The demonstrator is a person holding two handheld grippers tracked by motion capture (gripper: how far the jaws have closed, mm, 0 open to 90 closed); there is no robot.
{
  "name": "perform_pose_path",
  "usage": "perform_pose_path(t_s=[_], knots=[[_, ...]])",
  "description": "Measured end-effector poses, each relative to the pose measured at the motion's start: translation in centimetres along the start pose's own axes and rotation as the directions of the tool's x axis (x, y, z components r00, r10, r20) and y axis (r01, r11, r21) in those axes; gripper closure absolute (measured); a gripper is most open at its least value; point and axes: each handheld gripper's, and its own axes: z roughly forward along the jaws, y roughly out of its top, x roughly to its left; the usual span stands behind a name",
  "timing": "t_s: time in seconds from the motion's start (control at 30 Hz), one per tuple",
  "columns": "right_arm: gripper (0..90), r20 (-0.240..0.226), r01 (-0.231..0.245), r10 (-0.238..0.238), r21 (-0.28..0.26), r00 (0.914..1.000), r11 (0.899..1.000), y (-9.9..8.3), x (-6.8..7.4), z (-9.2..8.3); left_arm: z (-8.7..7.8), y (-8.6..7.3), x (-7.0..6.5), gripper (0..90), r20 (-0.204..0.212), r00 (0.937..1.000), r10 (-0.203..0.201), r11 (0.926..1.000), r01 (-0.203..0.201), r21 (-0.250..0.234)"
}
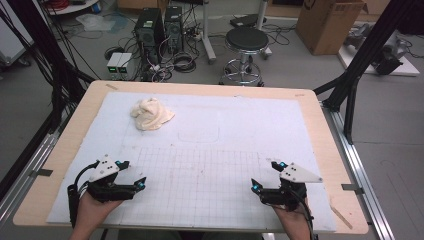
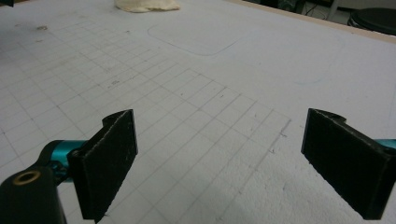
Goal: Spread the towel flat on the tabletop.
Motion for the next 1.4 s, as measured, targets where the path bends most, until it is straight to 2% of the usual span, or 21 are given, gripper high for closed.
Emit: perform_pose_path(t_s=[0.37, 0.7, 0.93, 1.1, 1.4], knots=[[10.0, 0.009, -0.004, 0.004, 0.001, 1.0, 1.0, -0.2, -0.1, -0.3, 0.6, 0.2, -0.1, 18.4, 0.016, 0.9998, 0.012, 0.9999, -0.012, 0.011], [10.0, 0.01, 0.003, -0.003, -0.004, 0.9999, 1.0, -0.1, 0.0, -0.5, 0.3, 0.2, -0.3, 18.4, 0.016, 0.9997, 0.018, 0.9998, -0.018, 0.008], [10.0, 0.02, -0.008, 0.008, -0.015, 0.9998, 1.0, -0.1, 0.1, -0.8, 0.0, 0.5, -0.6, 18.9, 0.026, 0.9993, 0.027, 0.9996, -0.028, 0.005], [10.0, 0.016, -0.026, 0.026, -0.025, 0.9995, 0.999, -0.1, -0.1, -0.9, -0.1, 1.4, -0.8, 20.2, 0.047, 0.9984, 0.03, 0.9995, -0.03, 0.001], [10.0, 0.007, -0.015, 0.015, -0.026, 0.9999, 1.0, 0.2, -0.2, -0.7, 0.4, 3.9, 0.4, 22.5, 0.078, 0.9969, 0.013, 0.9999, -0.013, -0.002]])
